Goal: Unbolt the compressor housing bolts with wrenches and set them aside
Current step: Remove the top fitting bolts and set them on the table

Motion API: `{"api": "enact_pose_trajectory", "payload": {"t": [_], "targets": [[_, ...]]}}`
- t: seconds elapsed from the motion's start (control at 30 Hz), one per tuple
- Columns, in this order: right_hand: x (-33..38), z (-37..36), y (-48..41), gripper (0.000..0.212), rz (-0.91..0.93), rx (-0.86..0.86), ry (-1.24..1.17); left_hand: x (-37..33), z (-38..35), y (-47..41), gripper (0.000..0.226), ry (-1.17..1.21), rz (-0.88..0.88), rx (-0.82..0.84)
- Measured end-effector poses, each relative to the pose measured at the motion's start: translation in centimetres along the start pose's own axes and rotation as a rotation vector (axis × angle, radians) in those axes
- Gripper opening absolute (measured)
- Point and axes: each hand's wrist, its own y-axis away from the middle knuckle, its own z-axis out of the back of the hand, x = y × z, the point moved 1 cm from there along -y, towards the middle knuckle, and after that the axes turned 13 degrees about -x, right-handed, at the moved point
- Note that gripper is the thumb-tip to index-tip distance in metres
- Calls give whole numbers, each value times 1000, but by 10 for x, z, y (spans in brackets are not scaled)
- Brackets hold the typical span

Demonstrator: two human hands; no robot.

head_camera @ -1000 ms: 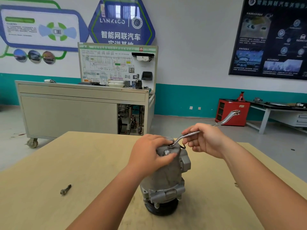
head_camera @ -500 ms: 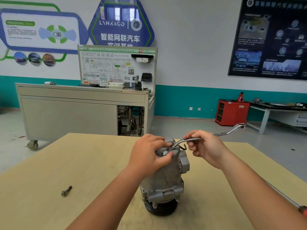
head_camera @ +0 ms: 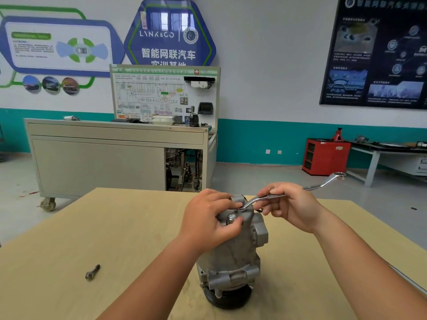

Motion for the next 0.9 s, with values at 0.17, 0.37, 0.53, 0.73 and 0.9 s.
{"api": "enact_pose_trajectory", "payload": {"t": [0.17, 0.37, 0.53, 0.73, 0.9], "targets": [[-9, -1, -8, 36, -130, 64, -153, 0, -3, 4, 33, 64, -63, 24], [-7, 3, -4, 27, -170, -138, -66, 8, -5, 2, 33, 63, -33, 19], [2, 3, 7, 22, -149, -255, -219, 14, -5, -1, 36, 65, -9, 1], [18, -7, 29, 27, -28, -315, -422, 24, 3, -5, 66, 20, -22, 178], [25, -16, 73, 30, 178, -284, -481, 31, 5, -11, 83, -73, -86, 328]]}}
